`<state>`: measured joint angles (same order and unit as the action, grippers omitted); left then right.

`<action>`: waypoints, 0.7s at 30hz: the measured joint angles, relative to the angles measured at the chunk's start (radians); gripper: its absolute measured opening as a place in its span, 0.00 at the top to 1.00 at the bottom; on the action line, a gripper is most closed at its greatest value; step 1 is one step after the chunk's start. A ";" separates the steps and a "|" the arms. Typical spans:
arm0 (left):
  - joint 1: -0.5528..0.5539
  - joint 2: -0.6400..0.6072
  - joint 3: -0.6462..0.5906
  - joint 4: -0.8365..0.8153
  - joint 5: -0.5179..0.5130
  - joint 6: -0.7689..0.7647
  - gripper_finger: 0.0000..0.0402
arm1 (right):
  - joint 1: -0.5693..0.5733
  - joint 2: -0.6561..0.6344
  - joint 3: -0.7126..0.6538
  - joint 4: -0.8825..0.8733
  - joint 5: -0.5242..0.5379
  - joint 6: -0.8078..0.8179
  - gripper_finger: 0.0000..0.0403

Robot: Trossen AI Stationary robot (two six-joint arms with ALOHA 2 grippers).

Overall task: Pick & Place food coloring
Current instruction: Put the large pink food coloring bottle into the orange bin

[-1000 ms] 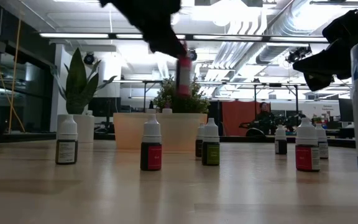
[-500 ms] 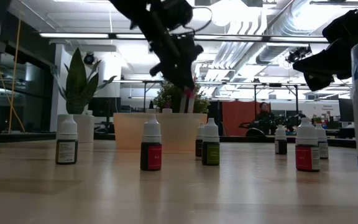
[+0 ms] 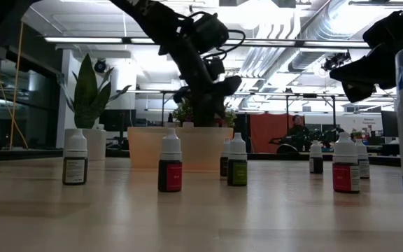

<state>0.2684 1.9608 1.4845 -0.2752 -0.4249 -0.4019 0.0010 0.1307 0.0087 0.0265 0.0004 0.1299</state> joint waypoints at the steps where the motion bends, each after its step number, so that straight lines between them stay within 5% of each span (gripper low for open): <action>1: 0.000 0.002 0.000 0.009 0.003 -0.018 0.74 | 0.000 0.000 0.000 0.000 0.000 0.000 1.00; 21: 0.000 0.051 0.000 0.005 -0.015 -0.077 0.65 | 0.000 0.000 0.000 0.000 0.000 0.000 1.00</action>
<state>0.2684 2.0122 1.4842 -0.2701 -0.4399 -0.4793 0.0009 0.1307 0.0086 0.0265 0.0006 0.1299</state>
